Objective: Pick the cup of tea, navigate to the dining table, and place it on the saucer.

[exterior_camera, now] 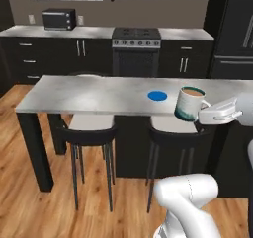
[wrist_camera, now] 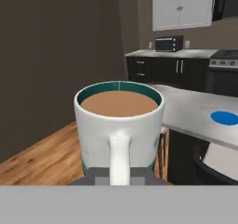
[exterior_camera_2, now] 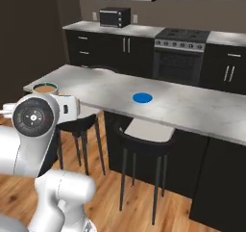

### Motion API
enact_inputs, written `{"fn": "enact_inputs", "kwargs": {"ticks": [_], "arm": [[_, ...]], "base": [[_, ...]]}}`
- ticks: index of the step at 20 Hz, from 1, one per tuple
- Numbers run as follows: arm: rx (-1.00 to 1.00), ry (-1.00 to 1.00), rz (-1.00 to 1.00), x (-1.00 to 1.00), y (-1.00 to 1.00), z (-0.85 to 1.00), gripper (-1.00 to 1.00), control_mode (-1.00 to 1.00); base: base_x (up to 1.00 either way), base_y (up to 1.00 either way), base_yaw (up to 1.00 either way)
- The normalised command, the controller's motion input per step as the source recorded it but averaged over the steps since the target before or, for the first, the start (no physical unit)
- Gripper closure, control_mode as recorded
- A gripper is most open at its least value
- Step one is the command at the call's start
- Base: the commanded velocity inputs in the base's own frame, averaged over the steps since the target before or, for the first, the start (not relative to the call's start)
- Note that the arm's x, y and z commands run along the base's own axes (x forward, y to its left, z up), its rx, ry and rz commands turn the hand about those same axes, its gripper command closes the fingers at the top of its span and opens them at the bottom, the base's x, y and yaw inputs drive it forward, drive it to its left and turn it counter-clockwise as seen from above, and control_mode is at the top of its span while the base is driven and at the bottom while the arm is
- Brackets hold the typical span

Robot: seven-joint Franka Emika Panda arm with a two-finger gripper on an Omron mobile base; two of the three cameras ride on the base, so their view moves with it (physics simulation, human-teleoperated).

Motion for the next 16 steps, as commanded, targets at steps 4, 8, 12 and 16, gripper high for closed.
{"fn": "enact_inputs", "kwargs": {"ticks": [4,8,12,16], "arm": [[0.00,0.00,0.00,0.00,0.00,0.00,1.00,1.00],[0.00,0.00,0.00,0.00,0.00,0.00,1.00,1.00],[0.00,0.00,0.00,0.00,0.00,0.00,1.00,1.00],[0.00,0.00,0.00,0.00,0.00,0.00,1.00,1.00]], "base": [[0.33,1.00,-0.35],[0.38,0.81,-0.26],[0.71,0.26,-0.17],[0.58,0.00,-0.12]]}}
